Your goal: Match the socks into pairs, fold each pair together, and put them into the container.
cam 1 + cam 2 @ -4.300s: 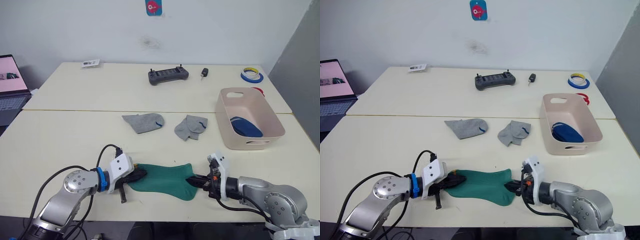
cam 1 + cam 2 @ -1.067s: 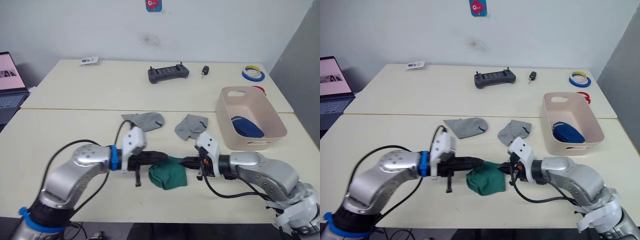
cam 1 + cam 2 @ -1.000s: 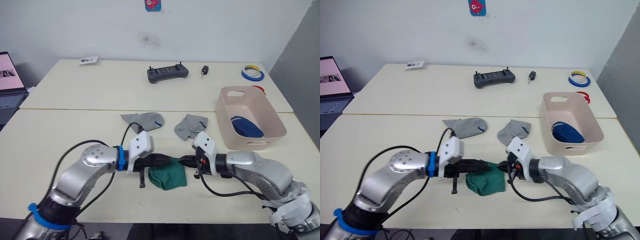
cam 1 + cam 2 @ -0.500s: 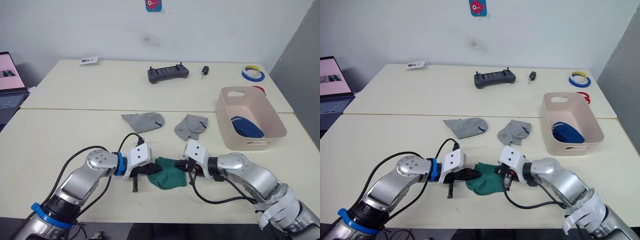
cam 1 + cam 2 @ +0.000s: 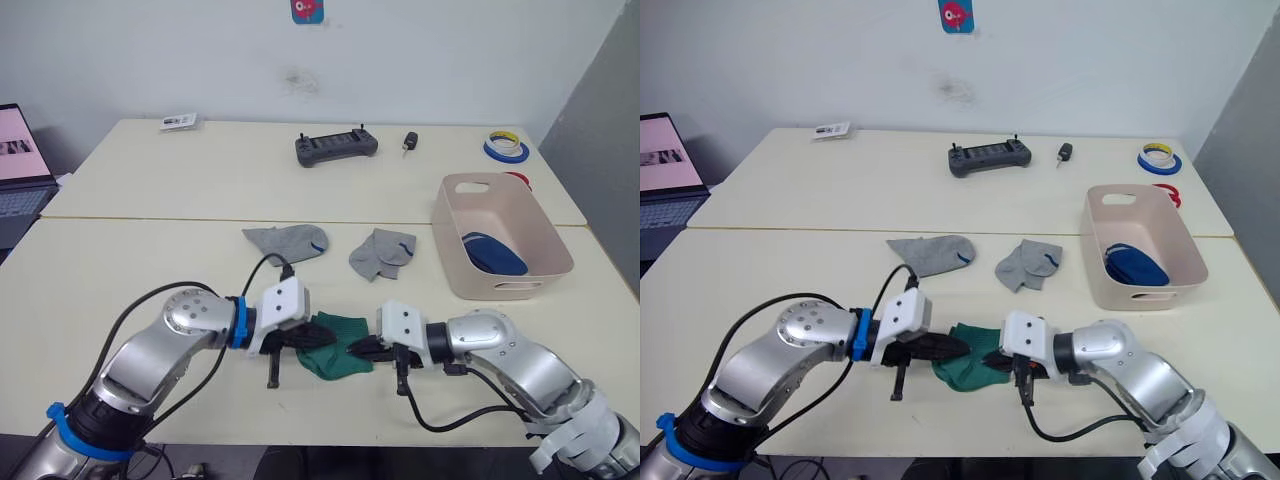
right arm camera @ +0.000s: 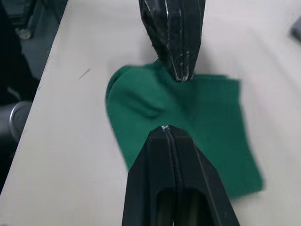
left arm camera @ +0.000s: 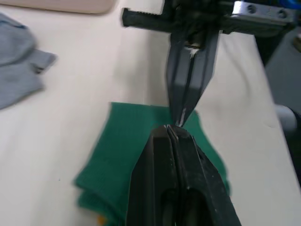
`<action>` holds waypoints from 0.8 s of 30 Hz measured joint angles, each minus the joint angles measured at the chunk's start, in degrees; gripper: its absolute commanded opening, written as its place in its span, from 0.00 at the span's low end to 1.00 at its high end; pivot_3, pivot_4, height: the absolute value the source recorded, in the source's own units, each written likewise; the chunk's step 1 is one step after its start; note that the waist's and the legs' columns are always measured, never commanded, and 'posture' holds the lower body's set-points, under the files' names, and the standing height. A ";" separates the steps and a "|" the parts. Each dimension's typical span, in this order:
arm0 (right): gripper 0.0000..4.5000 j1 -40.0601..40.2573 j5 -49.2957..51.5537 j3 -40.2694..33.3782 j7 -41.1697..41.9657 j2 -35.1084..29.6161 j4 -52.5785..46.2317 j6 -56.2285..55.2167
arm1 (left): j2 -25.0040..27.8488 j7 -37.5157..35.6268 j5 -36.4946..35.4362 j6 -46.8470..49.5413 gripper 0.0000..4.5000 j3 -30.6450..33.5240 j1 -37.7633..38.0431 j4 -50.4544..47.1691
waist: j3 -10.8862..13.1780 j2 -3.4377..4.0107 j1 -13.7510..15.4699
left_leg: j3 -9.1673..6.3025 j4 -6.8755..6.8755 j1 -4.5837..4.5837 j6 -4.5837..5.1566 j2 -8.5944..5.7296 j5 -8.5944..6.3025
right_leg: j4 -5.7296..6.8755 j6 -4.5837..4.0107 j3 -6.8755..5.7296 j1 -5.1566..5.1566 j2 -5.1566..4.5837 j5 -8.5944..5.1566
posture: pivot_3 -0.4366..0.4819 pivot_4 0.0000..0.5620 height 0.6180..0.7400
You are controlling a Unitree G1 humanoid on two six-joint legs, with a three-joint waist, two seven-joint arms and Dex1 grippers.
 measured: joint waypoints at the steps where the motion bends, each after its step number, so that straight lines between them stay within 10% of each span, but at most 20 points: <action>1: 0.01 -0.02 -0.65 0.33 0.08 0.22 0.49 -0.24 | 0.13 0.01 0.86 -0.12 0.00 -0.96 0.51 0.10 | 0.00 0.00 0.05 | -0.02 0.01 -0.01 0.00 0.00 0.00 | 0.01 0.00 0.00 0.00 0.00 0.00 | 0.48 0.27 1.00; 24: 0.01 7.64 1.57 -10.54 1.09 -4.38 -6.58 5.59 | 1.42 3.44 -1.73 2.21 0.00 7.36 6.00 1.54 | 0.01 -0.02 0.13 | -0.07 0.15 0.04 0.00 -0.01 0.00 | 0.28 0.01 -0.02 0.02 -0.08 0.00 | 0.48 0.27 1.00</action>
